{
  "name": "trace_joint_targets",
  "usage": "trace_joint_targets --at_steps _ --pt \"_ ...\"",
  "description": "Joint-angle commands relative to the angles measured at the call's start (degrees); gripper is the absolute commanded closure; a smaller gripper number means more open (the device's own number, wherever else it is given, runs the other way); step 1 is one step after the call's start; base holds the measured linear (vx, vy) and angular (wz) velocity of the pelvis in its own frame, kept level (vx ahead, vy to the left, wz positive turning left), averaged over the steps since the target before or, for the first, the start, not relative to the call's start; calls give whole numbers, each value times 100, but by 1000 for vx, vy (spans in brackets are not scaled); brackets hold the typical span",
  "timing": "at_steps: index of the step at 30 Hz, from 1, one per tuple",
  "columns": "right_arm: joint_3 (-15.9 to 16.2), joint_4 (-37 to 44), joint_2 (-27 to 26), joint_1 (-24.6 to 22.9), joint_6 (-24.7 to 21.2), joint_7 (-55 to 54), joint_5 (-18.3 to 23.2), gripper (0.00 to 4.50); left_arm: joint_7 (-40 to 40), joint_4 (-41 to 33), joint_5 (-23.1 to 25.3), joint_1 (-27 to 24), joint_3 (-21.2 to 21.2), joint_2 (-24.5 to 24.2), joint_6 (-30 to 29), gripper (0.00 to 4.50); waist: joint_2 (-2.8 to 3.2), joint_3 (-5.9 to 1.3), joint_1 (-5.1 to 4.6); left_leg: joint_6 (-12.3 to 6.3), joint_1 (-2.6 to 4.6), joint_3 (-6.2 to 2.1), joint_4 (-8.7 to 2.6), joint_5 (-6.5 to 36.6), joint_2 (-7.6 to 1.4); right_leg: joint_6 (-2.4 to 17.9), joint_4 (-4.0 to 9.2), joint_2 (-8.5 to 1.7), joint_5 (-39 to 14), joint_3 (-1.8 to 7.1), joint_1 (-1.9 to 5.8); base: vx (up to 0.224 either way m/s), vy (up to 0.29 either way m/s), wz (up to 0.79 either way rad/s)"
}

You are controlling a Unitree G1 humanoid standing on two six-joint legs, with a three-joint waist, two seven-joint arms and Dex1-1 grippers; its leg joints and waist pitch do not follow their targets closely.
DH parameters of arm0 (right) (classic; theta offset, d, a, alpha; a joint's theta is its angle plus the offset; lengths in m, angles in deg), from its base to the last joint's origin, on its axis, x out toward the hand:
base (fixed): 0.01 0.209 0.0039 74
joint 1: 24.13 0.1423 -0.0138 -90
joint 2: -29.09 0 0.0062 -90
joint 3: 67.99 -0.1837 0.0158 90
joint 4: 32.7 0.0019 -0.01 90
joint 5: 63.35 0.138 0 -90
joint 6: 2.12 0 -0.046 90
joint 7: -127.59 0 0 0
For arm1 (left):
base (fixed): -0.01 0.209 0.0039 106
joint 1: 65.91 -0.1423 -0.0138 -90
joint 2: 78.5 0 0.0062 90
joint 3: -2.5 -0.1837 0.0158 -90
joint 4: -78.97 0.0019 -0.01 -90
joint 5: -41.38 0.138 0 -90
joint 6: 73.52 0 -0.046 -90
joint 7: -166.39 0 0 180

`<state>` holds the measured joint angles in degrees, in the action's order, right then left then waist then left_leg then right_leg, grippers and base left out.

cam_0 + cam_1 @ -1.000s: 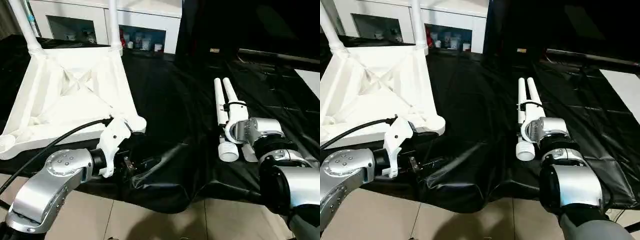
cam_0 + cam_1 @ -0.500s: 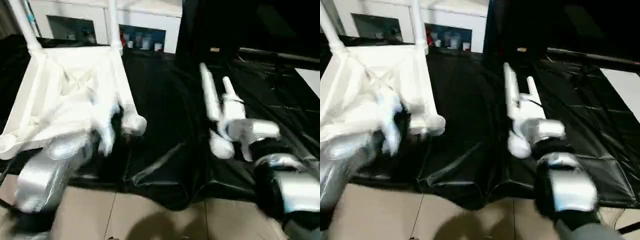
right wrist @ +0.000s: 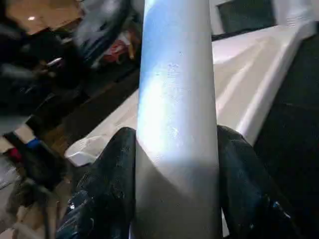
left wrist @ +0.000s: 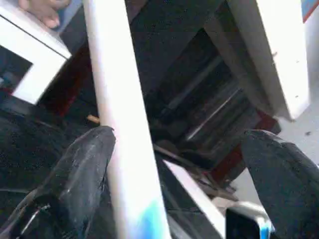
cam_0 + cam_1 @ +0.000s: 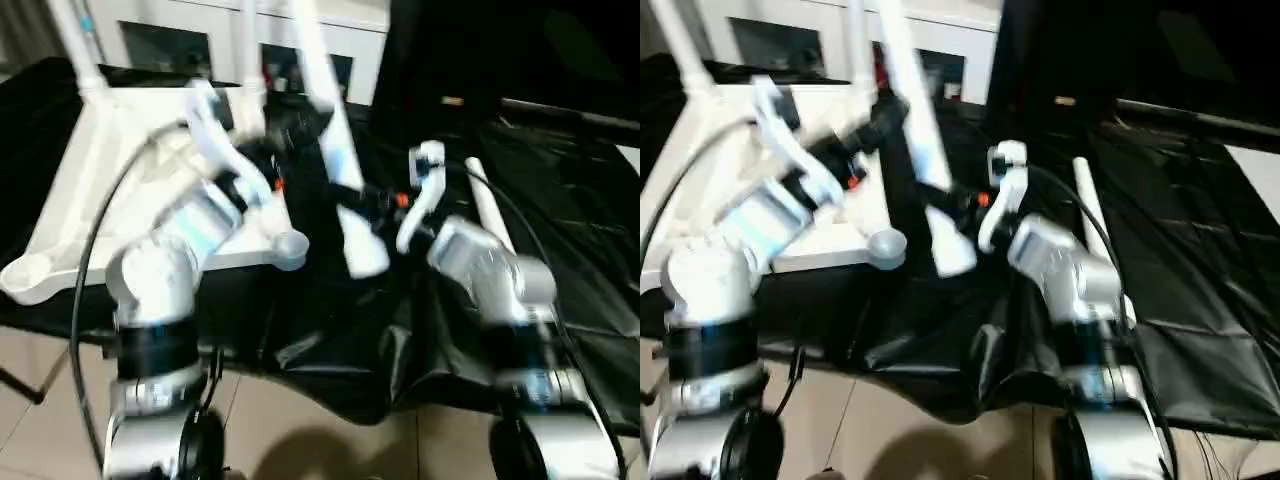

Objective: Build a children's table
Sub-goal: Pick table leg

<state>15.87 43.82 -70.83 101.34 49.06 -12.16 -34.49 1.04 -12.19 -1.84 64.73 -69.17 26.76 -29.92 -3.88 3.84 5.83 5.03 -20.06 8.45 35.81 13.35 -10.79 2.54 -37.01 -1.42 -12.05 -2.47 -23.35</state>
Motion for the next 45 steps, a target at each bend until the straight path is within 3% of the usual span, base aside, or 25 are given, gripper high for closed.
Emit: trace_joint_targets --at_steps 1,6,7,9,10,12,13,16,21,25,28,41,42,45 --pt "59 509 111 -93 -169 159 230 267 -158 159 -102 91 -35 53 -107 0 91 -438 21 -247 -6 -1 -375 -402 -188 1351 348 -564 664 324 476 0 0 0" --pt "137 717 148 -158 -264 232 290 267 -207 204 -122 82 -67 66 -98 0 88 -431 22 -130 -24 -11 -393 -335 -188 1154 376 -577 329 320 477 0 0 0" --pt "365 853 216 -190 -243 318 167 267 -233 230 -60 72 -112 67 -90 0 33 -430 11 -102 -29 -5 -393 -314 -186 1079 394 -575 243 320 480 0 0 0" --pt "455 891 249 -207 -213 344 95 267 -247 244 -23 77 -114 74 -87 0 56 -424 12 -94 -37 -11 -395 -346 -185 1031 390 -577 181 316 474 0 0 0" --pt "567 909 271 -218 -138 316 -38 267 -258 260 -15 84 -106 91 -84 0 31 -425 2 -96 -40 -7 -390 -370 -182 1003 397 -576 167 318 473 0 0 0" --pt "814 957 325 -249 60 166 -362 267 -344 290 9 93 -117 103 -35 0 49 -428 8 -84 -37 -13 -391 -425 -185 989 386 -574 200 314 465 0 0 0" --pt "1211 867 394 -239 483 -108 -989 267 -474 324 73 96 -113 138 42 0 57 -428 5 -37 -39 -20 -390 -461 -191 956 384 -584 243 309 455 0 0 0" --pt "1456 684 358 -174 927 -678 -1586 267 -680 406 93 138 -44 207 97 27 60 -429 -12 35 -43 -11 -392 -392 -165 890 387 -565 196 322 465 0 0 0" --pt "1767 539 276 -110 1682 -1423 -2347 267 -1067 563 146 220 85 392 275 65 56 -424 -26 115 -31 -1 -393 -310 -168 896 383 -557 254 323 447 0 0 0" --pt "2139 492 168 -124 2172 -1830 -2896 267 -1431 710 187 220 223 610 529 92 58 -421 -64 85 -64 -14 -392 -296 -145 823 371 -546 449 324 478 0 0 0" --pt "2377 431 144 -131 2416 -1873 -3121 267 -1396 811 149 234 247 646 631 120 72 -414 -82 62 -56 -16 -399 -176 -146 762 381 -542 333 324 470 0 0 0" --pt "2352 99 11 -119 2811 -2465 -3554 267 -1652 894 262 271 239 612 790 246 113 -419 -97 113 -40 -19 -401 -89 -150 798 354 -521 558 325 463 0 0 0" --pt "2350 93 8 -120 2819 -2476 -3561 267 -1646 886 276 266 225 600 789 251 139 -420 -92 123 -38 -23 -402 -76 -152 795 349 -529 557 325 464 0 0 0" --pt "2362 67 -1 -112 2874 -2501 -3622 267 -1614 875 267 267 194 576 785 263 130 -420 -98 126 -33 -23 -403 -52 -155 795 348 -529 575 326 464 0 0 0"
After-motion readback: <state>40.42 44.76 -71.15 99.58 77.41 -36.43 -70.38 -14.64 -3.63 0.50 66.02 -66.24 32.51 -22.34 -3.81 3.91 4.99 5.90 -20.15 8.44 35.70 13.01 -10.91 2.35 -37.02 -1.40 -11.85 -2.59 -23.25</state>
